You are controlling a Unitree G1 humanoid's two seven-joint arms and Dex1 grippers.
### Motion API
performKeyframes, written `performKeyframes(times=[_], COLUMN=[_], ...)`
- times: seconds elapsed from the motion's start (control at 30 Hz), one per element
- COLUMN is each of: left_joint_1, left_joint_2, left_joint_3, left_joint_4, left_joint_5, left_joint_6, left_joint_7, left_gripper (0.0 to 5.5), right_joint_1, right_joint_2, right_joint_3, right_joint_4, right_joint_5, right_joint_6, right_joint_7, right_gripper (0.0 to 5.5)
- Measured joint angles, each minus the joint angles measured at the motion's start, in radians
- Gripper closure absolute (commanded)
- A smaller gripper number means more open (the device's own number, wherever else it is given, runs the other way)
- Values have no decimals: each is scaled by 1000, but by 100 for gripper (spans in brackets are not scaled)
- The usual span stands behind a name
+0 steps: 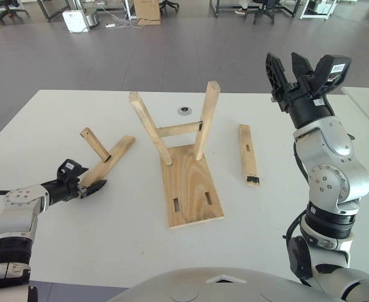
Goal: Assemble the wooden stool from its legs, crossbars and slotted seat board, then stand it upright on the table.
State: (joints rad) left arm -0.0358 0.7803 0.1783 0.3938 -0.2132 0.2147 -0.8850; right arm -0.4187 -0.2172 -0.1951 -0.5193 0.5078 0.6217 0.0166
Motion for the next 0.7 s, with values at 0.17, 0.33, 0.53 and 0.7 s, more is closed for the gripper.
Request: performKeyframes(times=[0.17,0.33,0.53,0.7], left_joint_1=[-21,-66,-82,-162], left_joint_2=[8,28,31,28], left_joint_3=[-5,-28,-32,11], left_joint_4=[8,87,123,192], left_joint_5=[-30,-18,-12,-23], left_joint_6=[98,71,35,-12], left_joint_7=[-52,-86,-91,-74], left_gripper=[197,282,347,347], right_joint_1=[0,0,-9,-20], right_joint_2=[0,3,12,10], right_joint_3=[1,-1,-38,-42], right_joint_4=[1,1,16,39], right_joint_5=[0,14,52,58], right_joint_6=[0,23,49,51], right_joint_7=[1,-6,-25,-26], right_gripper=[237,237,237,237])
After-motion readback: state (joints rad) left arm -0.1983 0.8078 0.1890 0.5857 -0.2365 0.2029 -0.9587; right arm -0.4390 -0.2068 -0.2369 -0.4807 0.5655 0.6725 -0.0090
